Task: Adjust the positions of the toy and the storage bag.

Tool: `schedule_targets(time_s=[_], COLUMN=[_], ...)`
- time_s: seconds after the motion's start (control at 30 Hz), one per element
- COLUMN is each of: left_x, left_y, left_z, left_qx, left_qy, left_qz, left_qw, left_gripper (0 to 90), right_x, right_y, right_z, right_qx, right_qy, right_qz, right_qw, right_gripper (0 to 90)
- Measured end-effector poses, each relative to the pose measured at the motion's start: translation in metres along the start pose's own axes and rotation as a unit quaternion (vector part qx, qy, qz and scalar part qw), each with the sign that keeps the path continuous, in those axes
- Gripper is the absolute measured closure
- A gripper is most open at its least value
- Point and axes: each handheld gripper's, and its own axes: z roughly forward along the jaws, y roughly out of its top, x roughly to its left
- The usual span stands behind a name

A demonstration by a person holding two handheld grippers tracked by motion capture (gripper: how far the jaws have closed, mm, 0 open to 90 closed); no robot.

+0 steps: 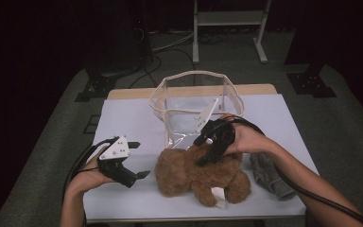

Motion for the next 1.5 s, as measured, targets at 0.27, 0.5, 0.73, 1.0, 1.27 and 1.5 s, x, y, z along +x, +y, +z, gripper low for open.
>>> schedule_targets(time_s=[0.27,0.5,0.73,1.0,1.27,1.5], left_x=[0.0,0.0,0.0,0.0,0.0,0.0], left_y=[0.0,0.0,0.0,0.0,-0.001,0.0], left_z=[0.0,0.001,0.001,0.002,0.003,0.002], left_qx=[0.001,0.003,0.004,0.003,0.005,0.005], left_qy=[-0.001,-0.002,-0.002,-0.003,-0.003,-0.004], left_qz=[0.0,-0.001,0.0,-0.001,-0.002,0.003], left_qw=[1.0,1.0,1.0,1.0,1.0,1.0], left_gripper=[4.2,4.2,4.2,4.1,4.1,4.2], right_x=[0.004,0.004,0.005,0.007,0.009,0.009], right_y=[-0.016,-0.031,-0.042,-0.048,-0.052,-0.053], right_z=[0.012,0.016,0.02,0.025,0.029,0.032], right_qx=[0.011,0.008,0.003,0.003,0.007,0.018], right_qy=[-0.011,-0.019,-0.023,-0.023,-0.026,-0.036], right_qz=[-0.003,0.001,0.011,0.012,0.007,0.002], right_qw=[0.9999,0.9998,0.9997,0.9997,0.9996,0.9992], right_gripper=[17.9,14.6,12.6,10.3,10.0,12.4])
